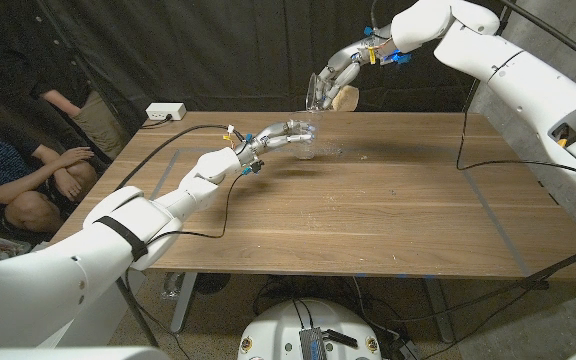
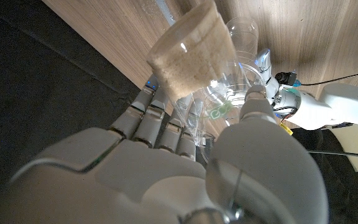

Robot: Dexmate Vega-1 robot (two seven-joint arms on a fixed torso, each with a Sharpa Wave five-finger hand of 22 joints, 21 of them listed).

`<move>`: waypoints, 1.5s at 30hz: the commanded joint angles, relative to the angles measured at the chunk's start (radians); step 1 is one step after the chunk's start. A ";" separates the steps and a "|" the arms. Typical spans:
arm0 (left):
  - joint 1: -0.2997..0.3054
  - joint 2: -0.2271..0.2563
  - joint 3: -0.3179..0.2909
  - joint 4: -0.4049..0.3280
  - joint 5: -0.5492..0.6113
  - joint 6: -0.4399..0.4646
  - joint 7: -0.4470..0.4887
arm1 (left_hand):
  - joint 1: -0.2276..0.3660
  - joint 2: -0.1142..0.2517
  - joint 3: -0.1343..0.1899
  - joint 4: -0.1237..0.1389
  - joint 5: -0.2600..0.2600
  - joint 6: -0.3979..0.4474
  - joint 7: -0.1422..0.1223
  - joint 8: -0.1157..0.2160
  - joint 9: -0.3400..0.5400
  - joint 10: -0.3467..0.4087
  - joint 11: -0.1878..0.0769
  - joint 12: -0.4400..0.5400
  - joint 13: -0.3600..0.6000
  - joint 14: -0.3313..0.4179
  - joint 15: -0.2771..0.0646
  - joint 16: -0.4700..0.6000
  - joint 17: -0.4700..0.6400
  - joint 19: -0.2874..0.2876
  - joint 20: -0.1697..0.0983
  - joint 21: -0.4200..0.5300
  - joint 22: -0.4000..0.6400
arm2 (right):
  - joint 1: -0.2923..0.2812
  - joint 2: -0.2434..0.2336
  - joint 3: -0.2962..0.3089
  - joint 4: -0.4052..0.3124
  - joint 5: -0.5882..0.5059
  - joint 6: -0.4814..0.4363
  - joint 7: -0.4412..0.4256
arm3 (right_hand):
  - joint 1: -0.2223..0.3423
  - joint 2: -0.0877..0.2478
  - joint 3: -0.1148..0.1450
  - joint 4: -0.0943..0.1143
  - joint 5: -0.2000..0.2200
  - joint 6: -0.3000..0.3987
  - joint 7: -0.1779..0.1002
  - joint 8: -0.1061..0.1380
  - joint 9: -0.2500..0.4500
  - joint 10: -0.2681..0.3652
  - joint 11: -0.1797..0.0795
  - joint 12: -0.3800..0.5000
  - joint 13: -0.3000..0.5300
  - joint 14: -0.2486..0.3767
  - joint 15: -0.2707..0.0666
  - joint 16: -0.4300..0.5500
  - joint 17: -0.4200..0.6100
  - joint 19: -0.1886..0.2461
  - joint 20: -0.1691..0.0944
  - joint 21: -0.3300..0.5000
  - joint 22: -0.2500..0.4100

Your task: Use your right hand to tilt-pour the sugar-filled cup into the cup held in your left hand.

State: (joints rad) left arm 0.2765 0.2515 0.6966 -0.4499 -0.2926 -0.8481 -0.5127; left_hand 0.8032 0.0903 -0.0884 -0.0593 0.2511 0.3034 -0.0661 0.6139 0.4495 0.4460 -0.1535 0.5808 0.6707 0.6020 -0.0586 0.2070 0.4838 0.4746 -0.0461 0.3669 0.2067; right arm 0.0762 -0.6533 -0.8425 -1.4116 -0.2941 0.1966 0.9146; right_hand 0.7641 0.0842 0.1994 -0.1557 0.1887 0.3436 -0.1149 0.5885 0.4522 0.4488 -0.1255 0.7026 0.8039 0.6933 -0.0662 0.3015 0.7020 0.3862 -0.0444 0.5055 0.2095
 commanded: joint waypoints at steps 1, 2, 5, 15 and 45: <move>-0.004 -0.006 0.002 0.012 -0.003 -0.006 -0.005 | 0.005 0.004 -0.006 -0.002 -0.002 0.004 -0.001 0.005 0.002 0.004 -0.004 0.007 0.004 0.008 -0.118 -0.001 0.002 0.000 -0.018 0.004 0.005 | 0.010 0.004 -0.009 -0.010 -0.026 0.014 0.008 | 0.000 0.012 0.020 0.015 0.004 0.018 -0.009 0.005 0.006 0.008 0.002 0.003 0.003 0.011 -0.169 -0.005 0.005 -0.002 -0.034 -0.001 0.000; -0.003 -0.006 0.002 0.011 -0.005 -0.007 -0.006 | 0.005 0.004 -0.006 -0.002 -0.003 0.004 -0.002 0.005 0.002 0.004 -0.004 0.006 0.003 0.008 -0.118 -0.001 0.003 0.000 -0.018 0.004 0.005 | 0.010 0.004 -0.009 -0.010 -0.025 0.014 0.010 | 0.000 0.012 0.020 0.015 0.004 0.016 -0.008 0.005 0.006 0.008 0.002 0.003 0.003 0.011 -0.169 -0.005 0.005 -0.002 -0.035 -0.001 0.000; -0.002 -0.006 0.002 0.009 -0.004 -0.007 -0.006 | 0.006 0.004 -0.007 -0.002 -0.003 0.003 0.001 0.005 0.002 0.004 -0.005 0.006 0.003 0.008 -0.117 -0.001 0.003 0.000 -0.017 0.004 0.005 | 0.014 0.004 -0.013 -0.011 -0.036 0.023 0.012 | 0.000 0.012 0.020 0.015 0.004 0.017 -0.009 0.005 0.007 0.007 0.000 0.003 0.004 0.011 -0.169 -0.006 0.005 -0.003 -0.034 -0.002 0.000; 0.003 -0.006 0.003 -0.001 -0.005 -0.006 -0.011 | 0.006 0.006 -0.009 -0.001 -0.004 0.004 0.000 0.007 0.002 0.003 -0.004 0.007 0.002 0.008 -0.116 -0.001 0.004 -0.001 -0.019 0.005 0.005 | 0.038 0.014 -0.029 0.007 -0.070 0.066 0.027 | 0.001 0.012 0.022 0.015 0.004 0.019 -0.012 0.004 0.008 0.008 0.001 0.003 0.006 0.013 -0.169 -0.006 0.007 -0.004 -0.034 -0.003 0.000; 0.034 0.025 0.001 -0.087 -0.003 0.018 -0.011 | 0.009 0.008 -0.014 -0.001 -0.006 0.005 0.000 0.009 0.001 0.004 -0.006 0.012 0.002 0.008 -0.120 -0.002 0.007 -0.002 -0.022 0.009 0.004 | 0.072 0.036 -0.056 0.042 -0.154 0.175 0.032 | 0.006 0.014 0.027 0.013 0.004 0.028 -0.017 0.005 0.011 0.021 -0.002 0.004 0.009 0.025 -0.169 -0.006 0.016 -0.009 -0.031 -0.010 0.000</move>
State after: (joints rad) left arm 0.3017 0.2679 0.6986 -0.5110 -0.2978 -0.8423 -0.5220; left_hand 0.8067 0.0938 -0.0966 -0.0593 0.2474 0.3034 -0.0661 0.6176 0.4497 0.4442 -0.1517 0.5883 0.6689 0.6020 -0.0586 0.2072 0.4894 0.4746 -0.0461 0.3673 0.2067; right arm 0.1352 -0.6239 -0.8882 -1.3771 -0.4169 0.3374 0.9453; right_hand 0.7641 0.0893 0.2021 -0.1583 0.1896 0.3446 -0.1161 0.5889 0.4618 0.4596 -0.1255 0.6994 0.8097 0.7064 -0.0716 0.2959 0.7160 0.3850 -0.0428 0.4986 0.2095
